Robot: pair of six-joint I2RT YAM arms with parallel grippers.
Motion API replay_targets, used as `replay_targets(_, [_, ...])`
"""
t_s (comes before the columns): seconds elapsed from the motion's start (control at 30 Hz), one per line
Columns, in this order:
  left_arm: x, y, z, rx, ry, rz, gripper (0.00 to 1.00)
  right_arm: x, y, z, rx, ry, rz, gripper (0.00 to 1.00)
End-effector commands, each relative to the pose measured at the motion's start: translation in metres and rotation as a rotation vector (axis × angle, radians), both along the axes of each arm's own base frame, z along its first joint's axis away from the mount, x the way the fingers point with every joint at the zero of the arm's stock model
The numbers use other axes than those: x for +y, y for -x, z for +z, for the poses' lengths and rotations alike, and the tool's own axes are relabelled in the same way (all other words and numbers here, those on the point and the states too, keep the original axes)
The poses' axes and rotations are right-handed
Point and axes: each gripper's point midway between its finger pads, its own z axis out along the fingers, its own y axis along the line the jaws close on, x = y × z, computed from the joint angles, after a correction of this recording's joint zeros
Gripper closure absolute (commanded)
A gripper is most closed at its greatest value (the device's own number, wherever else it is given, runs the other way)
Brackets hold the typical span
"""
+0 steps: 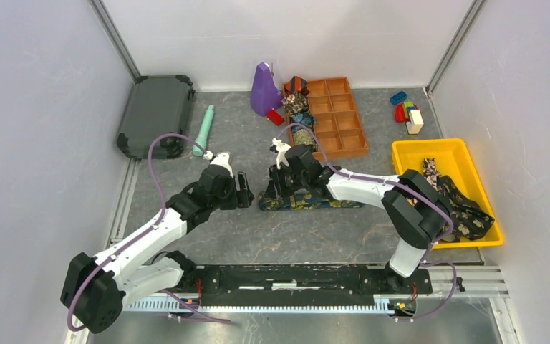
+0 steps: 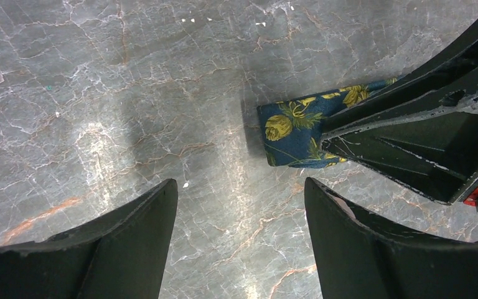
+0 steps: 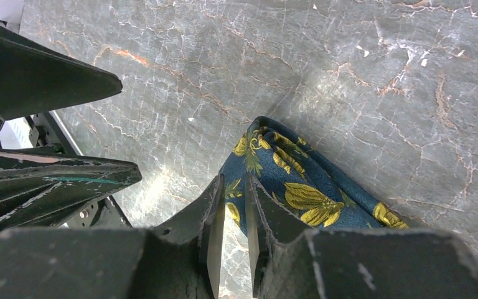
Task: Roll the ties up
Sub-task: Roll the tie at the center of the board.
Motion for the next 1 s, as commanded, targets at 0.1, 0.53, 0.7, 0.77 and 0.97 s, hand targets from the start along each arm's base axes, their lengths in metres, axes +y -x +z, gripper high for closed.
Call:
replay_targets(0.1, [-0.014,-0.006,0.006,-0.019,0.082,-0.009,0.2,-0.008,-0.009,-0.007,-0.044,0.031,-0.011,0.76])
replay_targets(0.53, [-0.038,-0.011,-0.013,0.025,0.159,-0.054,0.18,-0.027,-0.004,-0.027,-0.02,0.033,-0.017,0.77])
replay_targets(0.7, [-0.048,-0.012,-0.02,0.044,0.19,-0.077,0.18,-0.035,-0.004,-0.032,-0.015,0.033,-0.024,0.78])
replay_targets(0.77, [-0.051,-0.011,-0.026,0.062,0.2,-0.08,0.18,-0.037,-0.003,-0.033,-0.014,0.029,-0.025,0.79])
replay_targets(0.97, [-0.065,-0.014,-0.029,0.075,0.283,-0.082,0.18,-0.04,0.003,-0.039,-0.009,0.017,-0.016,0.81])
